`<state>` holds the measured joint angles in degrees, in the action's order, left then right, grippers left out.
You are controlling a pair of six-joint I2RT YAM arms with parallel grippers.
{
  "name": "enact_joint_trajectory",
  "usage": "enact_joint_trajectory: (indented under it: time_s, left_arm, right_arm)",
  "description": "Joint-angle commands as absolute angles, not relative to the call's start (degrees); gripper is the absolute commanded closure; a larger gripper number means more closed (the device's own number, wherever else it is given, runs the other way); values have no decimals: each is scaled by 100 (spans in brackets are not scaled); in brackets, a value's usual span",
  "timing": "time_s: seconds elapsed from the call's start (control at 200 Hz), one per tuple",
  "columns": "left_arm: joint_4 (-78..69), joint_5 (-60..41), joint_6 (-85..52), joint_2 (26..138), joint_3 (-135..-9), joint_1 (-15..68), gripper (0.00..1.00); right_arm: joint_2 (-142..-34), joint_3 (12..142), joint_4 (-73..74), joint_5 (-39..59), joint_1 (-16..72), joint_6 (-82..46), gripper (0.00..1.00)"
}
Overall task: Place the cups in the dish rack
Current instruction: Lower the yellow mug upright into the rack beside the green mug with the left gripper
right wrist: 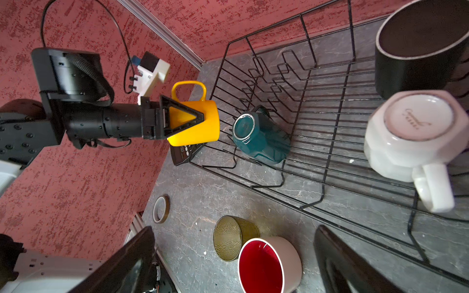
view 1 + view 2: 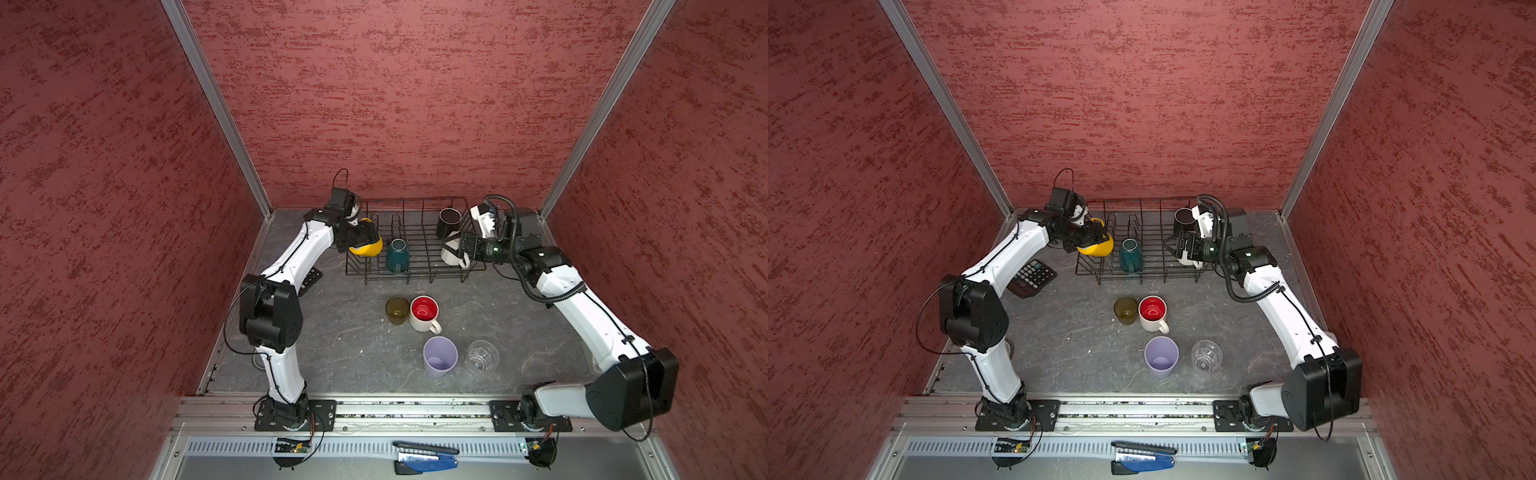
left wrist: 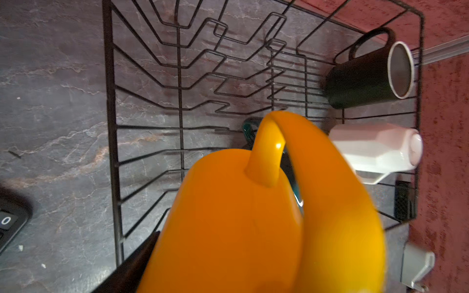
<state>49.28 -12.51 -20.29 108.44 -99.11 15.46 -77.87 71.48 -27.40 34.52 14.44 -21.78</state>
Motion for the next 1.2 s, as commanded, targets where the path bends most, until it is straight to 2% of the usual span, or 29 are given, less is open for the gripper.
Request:
enact_joint_trajectory:
  time_s: [0.0, 0.15, 0.341, 0.461, 0.651, 1.057, 1.197]
  left_arm:
    - [5049, -944, -2074, 11133, -10320, 1651, 100]
    - [5339, -449, -2078, 11699, -10752, 1766, 100]
    - [5499, -314, -2079, 12202, -11136, 1886, 100]
    - [5624, -255, -2109, 12417, -11250, 1871, 73]
    - [5415, -271, -2136, 12217, -10999, 1837, 44]
    - [5138, -409, -2074, 11748, -10716, 1818, 0]
    - [5074, -403, -2088, 11605, -10687, 1815, 0]
  right_arm:
    - [-7646, 7012, -2804, 3366, 1414, -2004, 1]
    - [-7596, 6912, -2819, 3375, 1406, -1973, 1]
    - [-7548, 6803, -2830, 3331, 1404, -1942, 1]
    - [-7540, 6794, -2843, 3352, 1400, -1947, 1]
    - [-7532, 6820, -2965, 3219, 1401, -1868, 1]
    - [-7523, 6873, -3091, 3116, 1400, -1815, 1]
    - [-7514, 6873, -3127, 3101, 1404, -1788, 1]
